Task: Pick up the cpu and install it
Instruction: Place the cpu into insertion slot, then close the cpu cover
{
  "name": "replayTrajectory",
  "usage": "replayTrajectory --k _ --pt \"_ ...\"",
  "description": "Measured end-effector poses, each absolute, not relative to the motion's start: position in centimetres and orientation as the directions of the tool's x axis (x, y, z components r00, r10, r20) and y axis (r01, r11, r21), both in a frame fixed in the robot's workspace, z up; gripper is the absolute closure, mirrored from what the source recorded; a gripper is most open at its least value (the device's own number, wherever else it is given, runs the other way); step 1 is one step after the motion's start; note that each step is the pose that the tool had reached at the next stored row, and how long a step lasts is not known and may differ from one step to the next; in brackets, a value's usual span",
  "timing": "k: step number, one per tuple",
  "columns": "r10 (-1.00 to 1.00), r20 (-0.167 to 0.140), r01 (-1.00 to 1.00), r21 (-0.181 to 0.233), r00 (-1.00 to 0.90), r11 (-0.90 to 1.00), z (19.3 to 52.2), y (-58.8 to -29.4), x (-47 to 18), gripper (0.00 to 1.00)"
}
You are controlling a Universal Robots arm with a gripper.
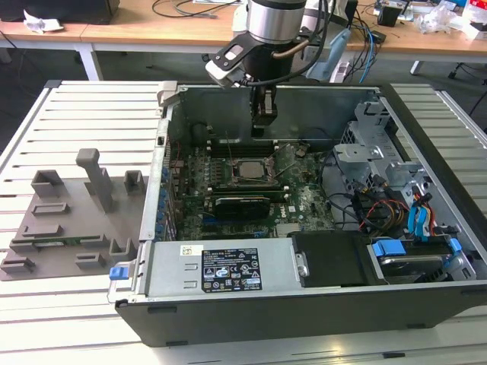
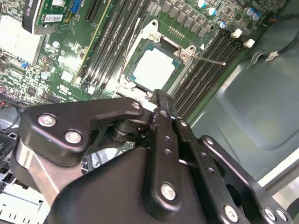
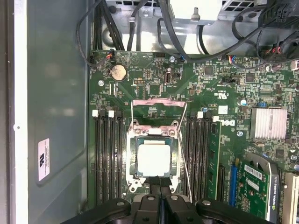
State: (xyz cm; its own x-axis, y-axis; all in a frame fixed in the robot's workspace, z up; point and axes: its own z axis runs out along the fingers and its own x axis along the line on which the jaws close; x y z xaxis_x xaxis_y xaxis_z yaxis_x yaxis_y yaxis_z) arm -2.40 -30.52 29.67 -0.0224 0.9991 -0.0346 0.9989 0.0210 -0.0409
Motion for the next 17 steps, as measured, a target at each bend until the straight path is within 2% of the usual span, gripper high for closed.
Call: replayTrajectory --k 12,17 --pt "0.999 -0.035 0.999 -0.041 -0.022 0.021 29.7 -30.5 -2.2 0.89" --pt "0.999 -0.036 0.999 -0.041 -0.023 0.021 29.7 -30.5 -0.3 0.89"
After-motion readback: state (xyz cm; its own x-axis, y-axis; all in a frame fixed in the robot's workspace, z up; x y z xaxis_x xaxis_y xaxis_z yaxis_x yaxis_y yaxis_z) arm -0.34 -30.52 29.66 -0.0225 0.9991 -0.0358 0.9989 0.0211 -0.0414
